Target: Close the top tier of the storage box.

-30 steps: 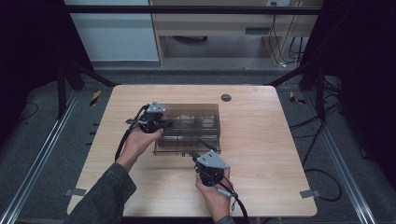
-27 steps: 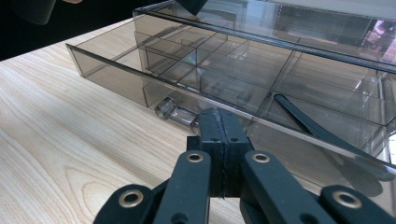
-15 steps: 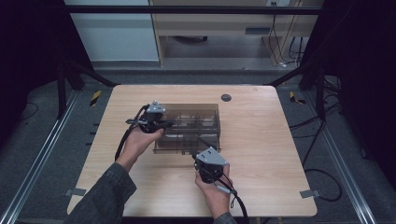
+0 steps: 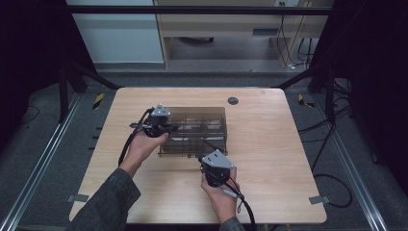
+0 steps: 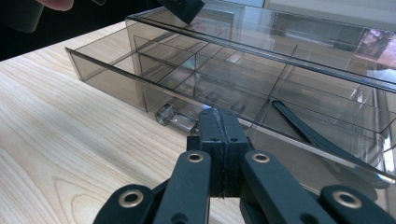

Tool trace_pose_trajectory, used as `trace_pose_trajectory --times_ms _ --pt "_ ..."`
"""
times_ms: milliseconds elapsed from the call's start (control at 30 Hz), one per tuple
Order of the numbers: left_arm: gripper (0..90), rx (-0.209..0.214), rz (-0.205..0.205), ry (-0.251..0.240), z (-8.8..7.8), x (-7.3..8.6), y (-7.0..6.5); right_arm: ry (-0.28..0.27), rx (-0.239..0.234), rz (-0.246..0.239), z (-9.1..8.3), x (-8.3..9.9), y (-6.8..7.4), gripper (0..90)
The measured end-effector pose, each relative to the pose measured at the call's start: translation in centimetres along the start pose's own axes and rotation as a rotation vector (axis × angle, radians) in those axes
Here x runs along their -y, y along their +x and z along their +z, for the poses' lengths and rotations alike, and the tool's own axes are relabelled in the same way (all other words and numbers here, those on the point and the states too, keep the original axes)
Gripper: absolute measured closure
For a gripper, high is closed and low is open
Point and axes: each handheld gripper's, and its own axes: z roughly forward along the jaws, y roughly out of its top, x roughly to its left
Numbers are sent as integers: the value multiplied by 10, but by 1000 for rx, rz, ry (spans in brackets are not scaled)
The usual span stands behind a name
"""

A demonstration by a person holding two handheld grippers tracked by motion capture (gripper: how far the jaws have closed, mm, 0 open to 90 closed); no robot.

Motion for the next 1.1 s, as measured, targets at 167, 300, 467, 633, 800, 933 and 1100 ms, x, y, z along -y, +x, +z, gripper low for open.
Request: trace_pose_trajectory --times_ms 167,300,467,633,800,933,1100 --pt "894 0 -3 -6 0 0 0 0 2 1 1 0 -1 900" --pt "894 -2 7 4 0 0 0 4 9 2 -1 4 -3 900" --pt "894 -4 9 3 0 0 0 8 12 1 0 5 -4 900" --pt "894 -3 9 5 0 0 0 3 11 6 5 2 -5 900" --pt "894 -3 8 5 0 0 0 10 12 7 9 1 -6 900" --pt "894 0 4 3 0 0 0 12 15 9 11 1 -8 900" --pt "894 3 -3 -3 1 0 -1 15 17 8 16 -2 -11 900"
